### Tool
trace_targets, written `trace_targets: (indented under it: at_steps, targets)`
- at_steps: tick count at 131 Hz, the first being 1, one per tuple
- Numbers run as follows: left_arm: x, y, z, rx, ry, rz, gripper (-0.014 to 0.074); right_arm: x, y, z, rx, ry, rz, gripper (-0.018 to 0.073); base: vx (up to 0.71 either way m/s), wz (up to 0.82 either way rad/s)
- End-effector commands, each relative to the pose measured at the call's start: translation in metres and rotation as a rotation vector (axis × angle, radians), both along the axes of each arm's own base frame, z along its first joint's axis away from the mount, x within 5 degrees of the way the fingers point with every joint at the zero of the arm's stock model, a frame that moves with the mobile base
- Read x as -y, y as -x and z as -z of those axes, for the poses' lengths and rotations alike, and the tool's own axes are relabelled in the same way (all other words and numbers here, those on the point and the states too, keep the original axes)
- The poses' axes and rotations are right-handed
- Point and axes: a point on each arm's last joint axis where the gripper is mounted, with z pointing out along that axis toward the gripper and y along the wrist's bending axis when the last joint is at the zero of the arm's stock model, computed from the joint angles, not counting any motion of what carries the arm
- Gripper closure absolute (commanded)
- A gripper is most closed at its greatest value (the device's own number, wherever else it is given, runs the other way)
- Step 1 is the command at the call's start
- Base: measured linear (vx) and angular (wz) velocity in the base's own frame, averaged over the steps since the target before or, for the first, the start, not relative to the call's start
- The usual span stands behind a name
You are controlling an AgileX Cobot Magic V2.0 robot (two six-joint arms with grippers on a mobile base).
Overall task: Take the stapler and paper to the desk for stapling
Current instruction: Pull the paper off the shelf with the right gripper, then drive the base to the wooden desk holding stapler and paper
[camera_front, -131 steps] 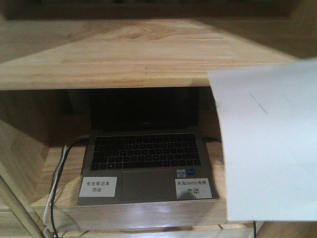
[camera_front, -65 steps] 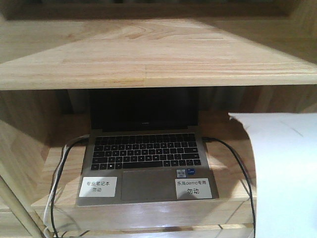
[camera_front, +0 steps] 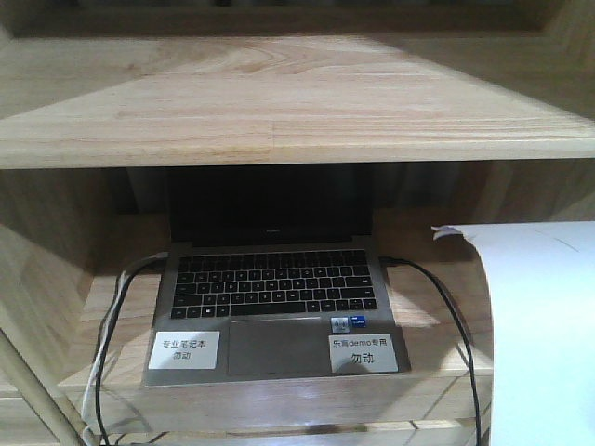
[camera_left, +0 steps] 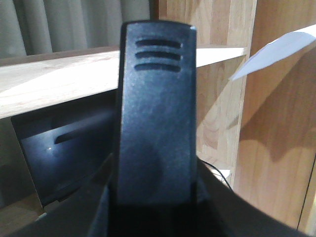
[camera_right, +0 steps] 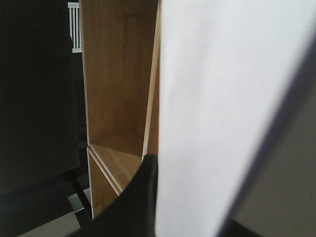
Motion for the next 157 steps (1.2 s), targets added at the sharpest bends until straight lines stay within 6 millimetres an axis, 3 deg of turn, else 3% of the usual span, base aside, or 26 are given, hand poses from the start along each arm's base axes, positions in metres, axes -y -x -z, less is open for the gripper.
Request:
trace_targets:
  at_steps: [1, 95, 157]
  targets:
    - [-0.0007, -0.0001, -0.0175, 0.086, 0.09, -0.003, 0.0603, 0.0003, 0.0035, -0.0093, 0.051, -0.004, 0.004, 0.0566, 0.0, 0.0]
    - [-0.0007, -0.0001, -0.0175, 0.086, 0.09, -0.003, 0.0603, 0.0003, 0.0035, -0.0093, 0.052, -0.002, 0.006, 0.0566, -0.01, 0.02]
    - [-0.0007, -0.0001, -0.0175, 0.086, 0.09, -0.003, 0.0603, 0.0003, 0.0035, -0.0094, 0.052, -0.002, 0.006, 0.0566, -0.08, 0.31]
